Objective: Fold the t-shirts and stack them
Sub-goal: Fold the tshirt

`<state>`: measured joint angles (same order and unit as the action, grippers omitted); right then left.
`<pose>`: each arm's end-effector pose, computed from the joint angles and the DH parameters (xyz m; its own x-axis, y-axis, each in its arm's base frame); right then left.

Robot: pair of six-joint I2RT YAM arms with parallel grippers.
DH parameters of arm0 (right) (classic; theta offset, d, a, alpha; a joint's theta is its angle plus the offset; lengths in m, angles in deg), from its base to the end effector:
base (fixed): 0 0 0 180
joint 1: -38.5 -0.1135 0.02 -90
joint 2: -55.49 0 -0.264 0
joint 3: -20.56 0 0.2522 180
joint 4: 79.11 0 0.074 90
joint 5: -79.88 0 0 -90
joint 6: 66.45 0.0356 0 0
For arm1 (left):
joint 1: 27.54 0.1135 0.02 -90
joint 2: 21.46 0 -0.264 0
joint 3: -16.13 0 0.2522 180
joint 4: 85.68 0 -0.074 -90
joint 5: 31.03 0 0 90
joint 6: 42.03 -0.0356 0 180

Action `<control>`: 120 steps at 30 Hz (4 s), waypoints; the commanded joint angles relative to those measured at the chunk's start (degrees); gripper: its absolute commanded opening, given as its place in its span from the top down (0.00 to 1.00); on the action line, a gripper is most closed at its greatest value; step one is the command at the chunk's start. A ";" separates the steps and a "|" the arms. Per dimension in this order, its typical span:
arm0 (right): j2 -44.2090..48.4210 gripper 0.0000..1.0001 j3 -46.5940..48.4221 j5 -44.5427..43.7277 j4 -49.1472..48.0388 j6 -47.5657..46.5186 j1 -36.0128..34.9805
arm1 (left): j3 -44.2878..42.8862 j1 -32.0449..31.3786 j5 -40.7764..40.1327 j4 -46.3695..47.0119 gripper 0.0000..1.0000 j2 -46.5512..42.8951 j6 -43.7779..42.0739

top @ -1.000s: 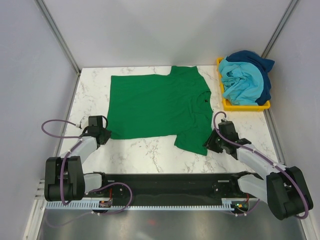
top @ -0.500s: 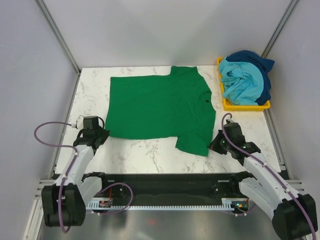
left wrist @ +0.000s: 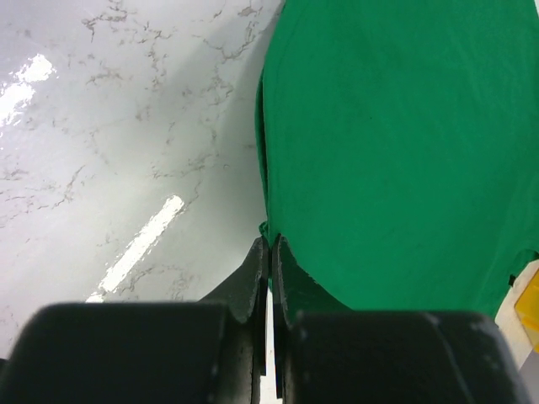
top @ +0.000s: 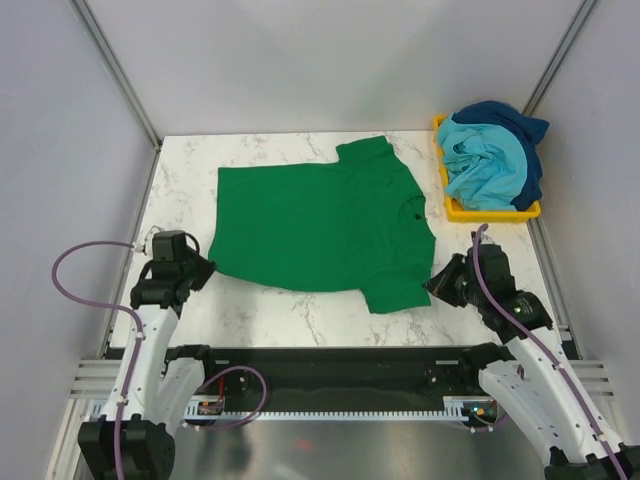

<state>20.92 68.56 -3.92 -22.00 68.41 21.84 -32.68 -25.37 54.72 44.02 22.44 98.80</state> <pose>0.1206 0.0401 0.2463 -0.7228 0.5157 -0.4600 0.2116 0.7989 0.5630 0.1577 0.0086 0.2402 -0.3797 -0.7881 -0.4845 -0.6082 0.6073 -0.5111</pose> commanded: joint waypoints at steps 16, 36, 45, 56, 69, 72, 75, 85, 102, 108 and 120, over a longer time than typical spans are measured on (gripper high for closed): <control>-35.10 1.00 31.05 -7.51 -10.74 -6.54 0.32 | -26.47 1.17 0.91 -2.40 0.98 32.90 -11.80; -67.10 1.00 53.20 -2.77 -16.02 -11.11 9.37 | -43.43 3.54 5.92 -2.22 0.98 60.33 -13.39; -87.83 0.44 75.68 6.52 -14.79 -11.89 14.29 | -57.23 5.73 14.09 -6.70 0.53 71.58 -14.35; -64.42 0.14 45.52 1.45 -18.72 -12.18 14.82 | -34.15 5.74 9.52 1.70 0.34 48.95 -11.47; -54.20 0.25 16.48 2.42 -26.30 -13.31 14.82 | -10.48 5.65 8.83 16.58 0.32 40.73 -5.48; -55.78 0.27 15.16 3.46 -29.72 -13.13 14.82 | -10.13 5.73 8.64 17.19 0.34 42.05 -5.48; -57.89 0.29 15.59 3.38 -31.48 -12.96 14.91 | -10.13 5.74 7.86 17.63 0.34 42.06 -5.13; -61.50 0.51 16.21 2.50 -33.95 -14.01 16.14 | -9.78 5.74 4.43 19.92 0.36 44.51 -3.63; -54.04 0.96 14.54 1.71 -28.34 -13.49 16.40 | -14.35 7.13 -1.38 14.30 0.98 41.45 -4.24; -44.37 0.96 11.21 1.72 -23.50 -12.96 16.40 | -11.28 8.63 0.65 9.38 0.98 30.73 -5.91; -22.15 0.79 -1.71 -0.05 -14.36 -6.11 16.40 | -2.23 11.18 2.66 -2.82 0.90 8.25 -2.50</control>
<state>-6.53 69.50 -2.44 -39.94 59.04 37.99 -36.35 -15.21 57.37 45.73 36.06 94.56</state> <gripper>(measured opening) 0.134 0.067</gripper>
